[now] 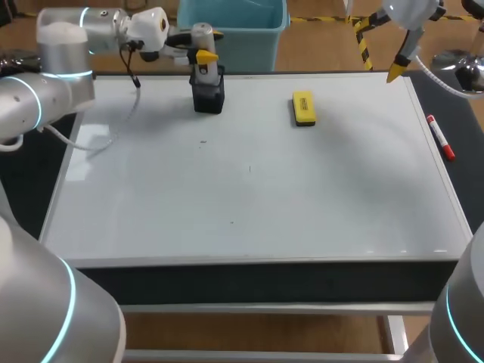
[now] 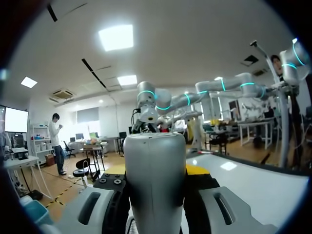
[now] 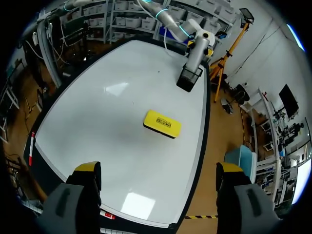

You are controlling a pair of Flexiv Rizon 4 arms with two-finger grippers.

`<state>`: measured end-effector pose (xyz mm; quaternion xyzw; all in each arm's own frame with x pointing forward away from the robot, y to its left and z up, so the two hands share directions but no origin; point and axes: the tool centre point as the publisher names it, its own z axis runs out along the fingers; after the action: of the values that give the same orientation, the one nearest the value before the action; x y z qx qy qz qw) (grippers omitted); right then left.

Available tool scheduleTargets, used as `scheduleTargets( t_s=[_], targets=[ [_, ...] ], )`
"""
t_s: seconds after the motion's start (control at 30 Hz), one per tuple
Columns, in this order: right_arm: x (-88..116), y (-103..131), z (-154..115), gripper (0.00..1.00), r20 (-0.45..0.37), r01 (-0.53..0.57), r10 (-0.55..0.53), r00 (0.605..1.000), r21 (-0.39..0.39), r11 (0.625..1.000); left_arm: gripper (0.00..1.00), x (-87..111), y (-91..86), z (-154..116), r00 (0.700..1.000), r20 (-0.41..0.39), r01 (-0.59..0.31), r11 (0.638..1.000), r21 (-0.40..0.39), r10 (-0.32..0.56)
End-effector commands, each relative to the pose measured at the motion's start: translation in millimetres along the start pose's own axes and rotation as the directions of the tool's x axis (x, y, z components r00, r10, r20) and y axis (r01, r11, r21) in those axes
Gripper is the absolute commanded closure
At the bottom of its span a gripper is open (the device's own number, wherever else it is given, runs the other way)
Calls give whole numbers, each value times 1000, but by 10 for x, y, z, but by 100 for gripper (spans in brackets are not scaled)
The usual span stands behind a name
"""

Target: Pick up the inspection probe, press it on each red-marked spot on the whiteboard one by one, put down the probe, pick up the eraser, and wipe off all the red marks.

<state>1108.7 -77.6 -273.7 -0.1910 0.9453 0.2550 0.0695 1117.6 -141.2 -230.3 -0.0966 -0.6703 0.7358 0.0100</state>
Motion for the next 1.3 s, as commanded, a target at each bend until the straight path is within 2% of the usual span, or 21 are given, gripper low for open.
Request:
scheduleTargets(
  t_s=[0.03, 0.57, 0.93, 0.97, 1.0, 1.03, 1.3],
  targets=[
    [-8, -3, -13, 0, -6, 1, -1, 1000, 2, 1000, 100, -90, 96, -16, 1000, -26, 12, 1000, 18, -12],
    [-8, -3, -13, 0, -6, 1, -1, 1000, 2, 1000, 100, -156, 359, -89, 998, -57, -3, 1000, 29, 4],
    [-8, -3, -13, 0, -6, 1, -1, 1000, 2, 1000, 100, -192, 445, -98, 997, -74, 17, 1000, 23, -15],
    [-8, -3, -13, 0, -6, 1, -1, 1000, 2, 1000, 79, -194, 440, -90, 997, -72, 18, 1000, 12, -17],
    [-8, -3, -13, 0, -6, 1, -1, 1000, 2, 1000, 50, -196, 436, -83, 997, -72, 18, 1000, 12, -17],
    [-8, -3, -13, 0, -6, 1, -1, 1000, 2, 1000, 0, -198, 430, -80, 998, -67, 17, 1000, 6, -17],
    [-8, -3, -13, 0, -6, 1, -1, 1000, 2, 1000, 0, -199, 339, -90, 998, -61, -5, 1000, -29, 3]
  ],
)
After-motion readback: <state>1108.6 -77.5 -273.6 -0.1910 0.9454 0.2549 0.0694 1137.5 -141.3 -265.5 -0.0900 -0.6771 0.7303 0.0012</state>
